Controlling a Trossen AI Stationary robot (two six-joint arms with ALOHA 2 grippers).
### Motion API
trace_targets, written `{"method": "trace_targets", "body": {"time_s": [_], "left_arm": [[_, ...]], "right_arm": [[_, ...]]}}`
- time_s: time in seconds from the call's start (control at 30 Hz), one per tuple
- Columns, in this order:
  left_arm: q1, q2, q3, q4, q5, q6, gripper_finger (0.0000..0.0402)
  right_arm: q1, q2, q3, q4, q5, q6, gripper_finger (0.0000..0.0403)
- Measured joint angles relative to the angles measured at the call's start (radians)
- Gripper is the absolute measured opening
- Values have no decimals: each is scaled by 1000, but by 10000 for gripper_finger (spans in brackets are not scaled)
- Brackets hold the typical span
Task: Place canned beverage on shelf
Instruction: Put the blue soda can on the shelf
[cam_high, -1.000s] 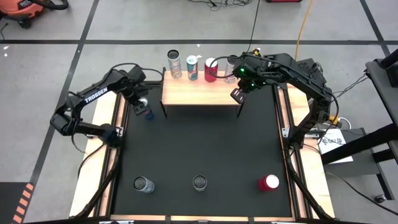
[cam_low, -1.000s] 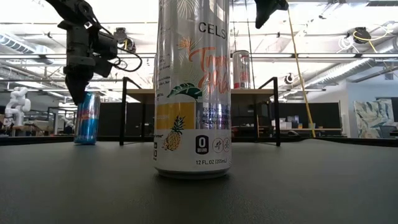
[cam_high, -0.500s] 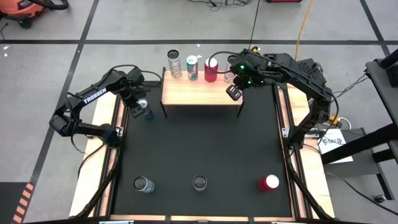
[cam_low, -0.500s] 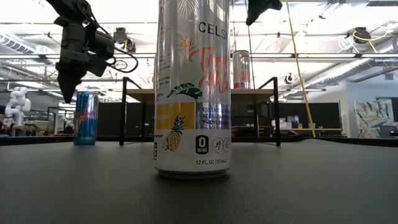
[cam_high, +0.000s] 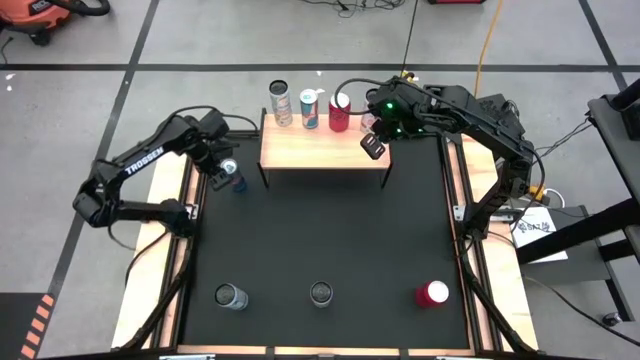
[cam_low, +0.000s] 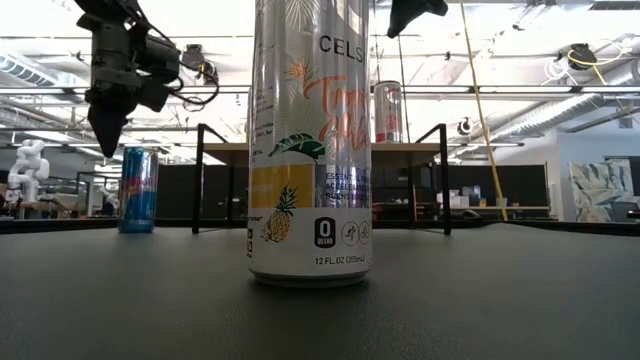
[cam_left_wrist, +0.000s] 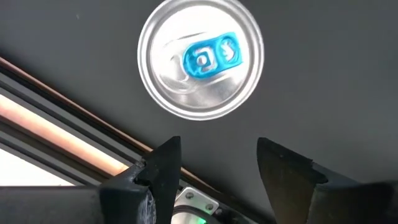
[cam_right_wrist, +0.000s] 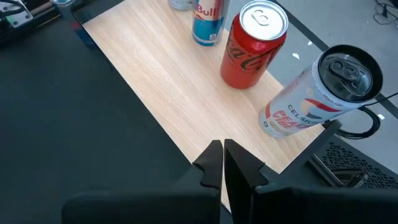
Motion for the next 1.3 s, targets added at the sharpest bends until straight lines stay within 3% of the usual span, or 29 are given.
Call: {"method": "trace_targets", "body": {"time_s": [0.57,0.77,0.97,1.3], "left_arm": [[-72,-40,0,77,-13,-141,203],[-78,-64,17,92,-182,-152,203],[-79,-85,48,161,-21,-154,203],[-79,-78,51,144,43,-152,216]], "right_arm": [[0,0,0,0,0,0,0],[0,0,0,1,0,0,0],[0,0,0,1,0,0,0],[0,0,0,6,-1,0,0]]}}
